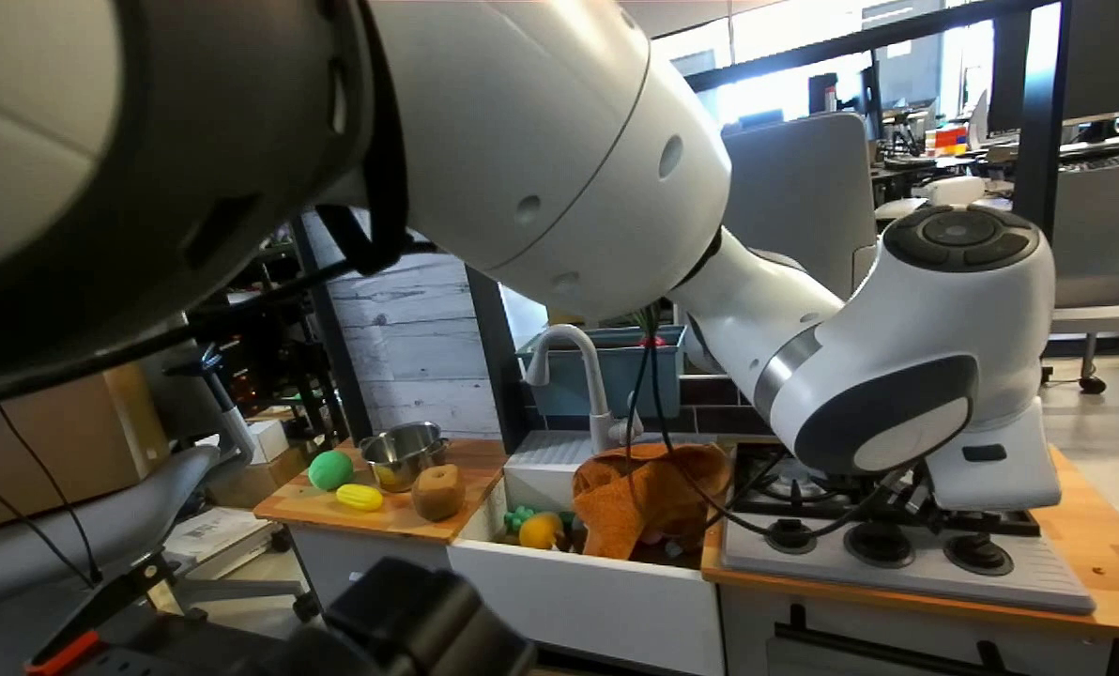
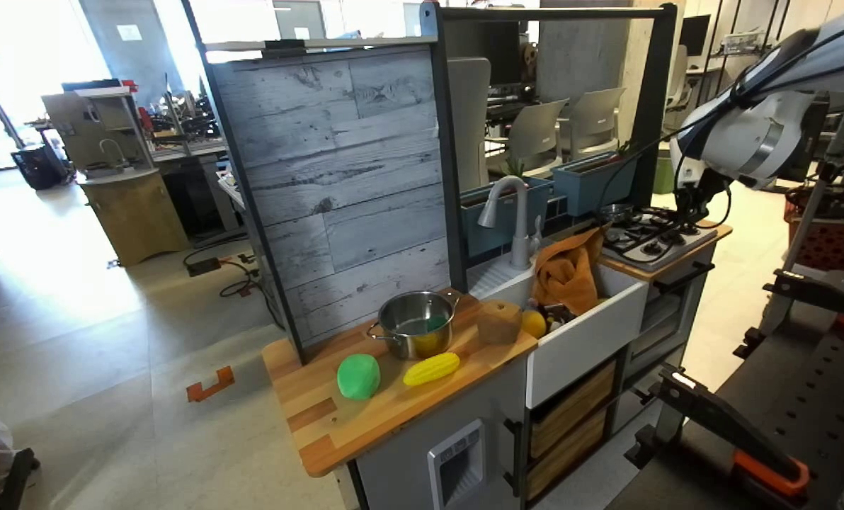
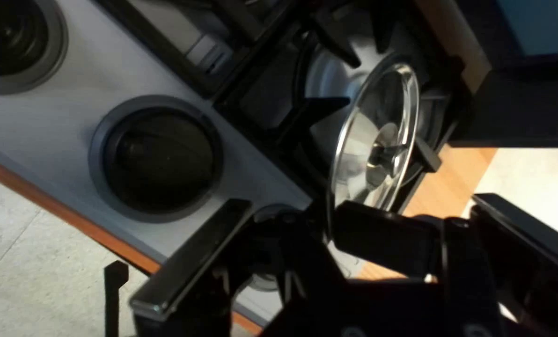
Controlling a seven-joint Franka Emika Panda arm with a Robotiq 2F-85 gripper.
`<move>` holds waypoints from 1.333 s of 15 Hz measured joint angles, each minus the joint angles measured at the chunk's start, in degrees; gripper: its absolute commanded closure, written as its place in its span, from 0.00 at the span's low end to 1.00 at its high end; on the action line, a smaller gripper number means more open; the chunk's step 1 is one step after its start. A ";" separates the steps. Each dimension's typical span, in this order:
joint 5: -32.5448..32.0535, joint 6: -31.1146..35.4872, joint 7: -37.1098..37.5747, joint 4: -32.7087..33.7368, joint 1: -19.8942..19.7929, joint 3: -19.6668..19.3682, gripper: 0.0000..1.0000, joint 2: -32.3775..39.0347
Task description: Remove the silver lid from the silver pot.
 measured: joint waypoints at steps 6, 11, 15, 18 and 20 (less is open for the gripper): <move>-1.84 -0.78 12.20 -2.06 5.59 -9.16 1.00 -0.01; -2.58 -1.27 14.05 -2.10 6.51 -10.14 1.00 -0.01; -2.63 -1.30 14.11 -2.14 6.51 -10.26 1.00 -0.01; -2.66 -1.30 14.15 -2.14 6.51 -10.26 0.75 -0.01; -2.82 -1.30 14.16 -2.14 6.49 -10.23 0.67 -0.01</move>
